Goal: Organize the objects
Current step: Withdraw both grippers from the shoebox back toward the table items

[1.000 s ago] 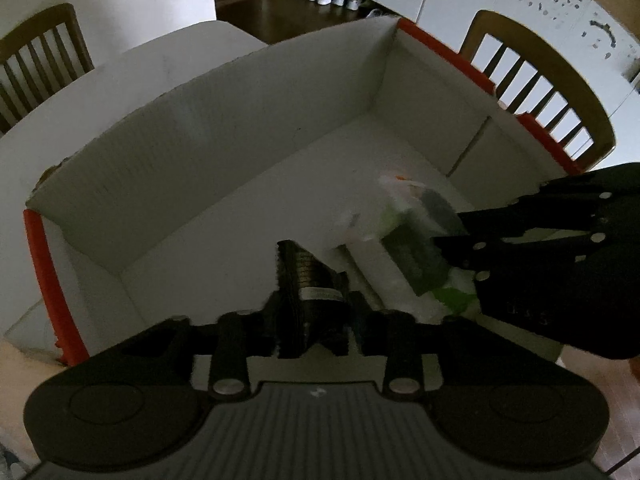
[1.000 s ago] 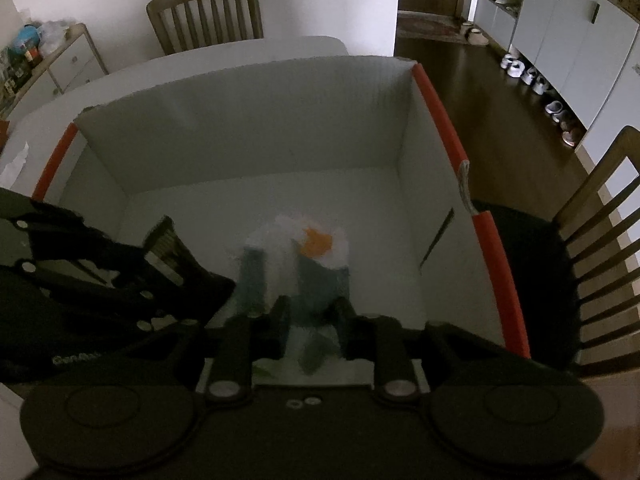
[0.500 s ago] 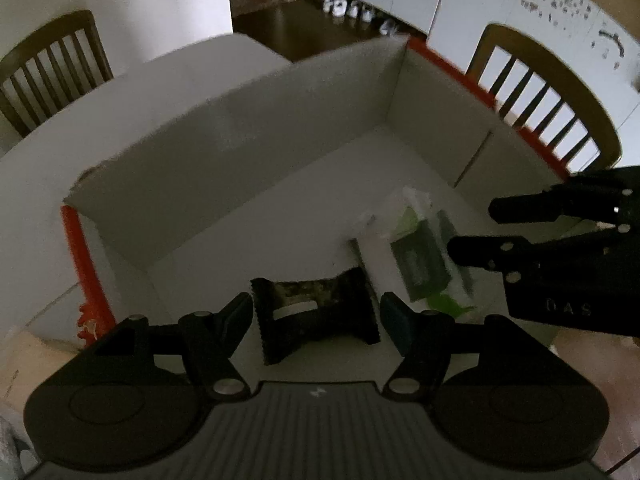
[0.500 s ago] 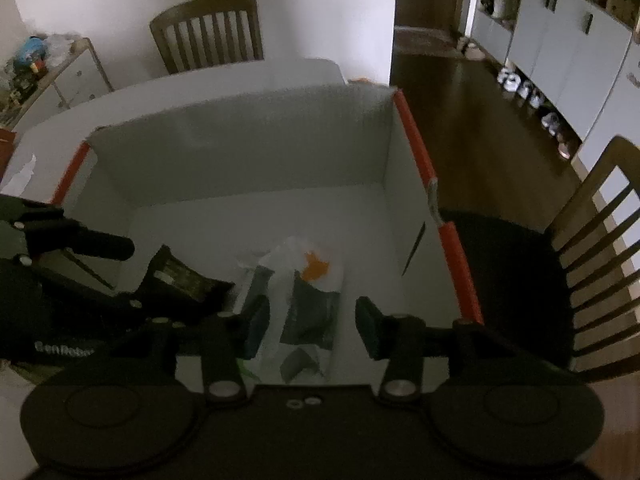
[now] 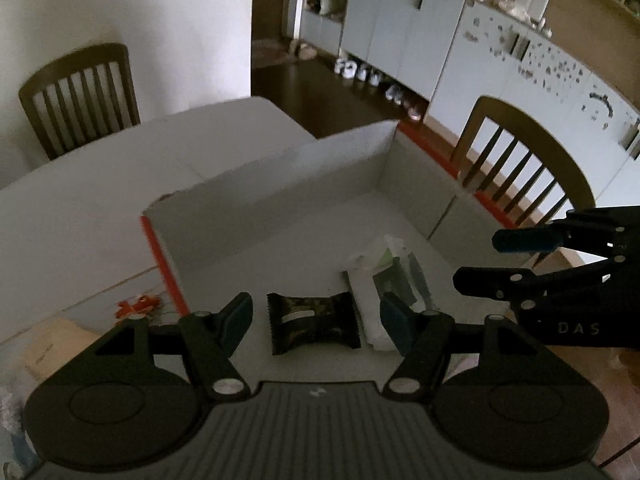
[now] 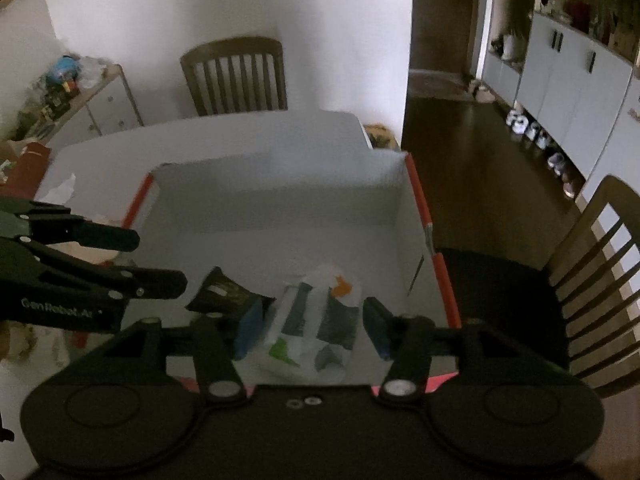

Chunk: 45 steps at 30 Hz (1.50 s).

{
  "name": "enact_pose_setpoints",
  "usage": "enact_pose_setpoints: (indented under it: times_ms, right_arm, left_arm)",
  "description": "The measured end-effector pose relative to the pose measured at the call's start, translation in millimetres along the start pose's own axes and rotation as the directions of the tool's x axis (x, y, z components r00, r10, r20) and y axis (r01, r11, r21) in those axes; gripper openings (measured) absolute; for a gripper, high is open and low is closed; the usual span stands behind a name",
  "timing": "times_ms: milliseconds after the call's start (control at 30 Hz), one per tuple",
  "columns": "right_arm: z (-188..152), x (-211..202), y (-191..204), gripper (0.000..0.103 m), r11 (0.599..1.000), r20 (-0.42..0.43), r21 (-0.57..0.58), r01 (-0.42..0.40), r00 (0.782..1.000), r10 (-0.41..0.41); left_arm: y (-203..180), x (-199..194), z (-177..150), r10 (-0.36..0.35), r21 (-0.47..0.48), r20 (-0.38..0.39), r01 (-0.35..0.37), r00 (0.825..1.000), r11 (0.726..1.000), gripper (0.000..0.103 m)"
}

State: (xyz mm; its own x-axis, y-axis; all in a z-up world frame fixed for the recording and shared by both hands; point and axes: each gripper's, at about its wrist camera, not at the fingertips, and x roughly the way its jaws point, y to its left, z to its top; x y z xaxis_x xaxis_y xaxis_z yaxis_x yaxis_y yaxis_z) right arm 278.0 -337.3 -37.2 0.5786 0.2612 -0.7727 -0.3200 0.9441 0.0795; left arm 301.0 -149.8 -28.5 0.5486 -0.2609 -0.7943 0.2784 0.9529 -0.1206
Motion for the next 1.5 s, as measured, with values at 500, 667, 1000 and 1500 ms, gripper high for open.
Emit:
enact_pose_setpoints:
  times_ms: [500,667,1000,1500]
  right_arm:
    - [-21,-50,50,0.068,0.999,0.094,0.048,0.017,0.995,-0.021]
    - [-30,-59,71,0.073,0.998,0.108,0.064,0.027,0.994,-0.034]
    - [-52,-70,119,0.095,0.995,0.146,0.102,0.005,0.989,-0.02]
    - [-72,-62,204,0.103,0.998,0.168,0.066,-0.003,0.986,-0.009]
  left_arm:
    - [17,-81,-43,-0.037,0.024,0.141,0.034,0.989,0.999,0.069]
    - [28,-99,-61,-0.049,0.025,0.161,0.045,0.986,0.999,0.076]
    - [62,-125,-91,-0.022,-0.001,0.171,0.023,0.985,1.0,0.08]
    - [138,-158,-149,0.0,-0.053,0.191,0.01,0.982,0.999,0.098]
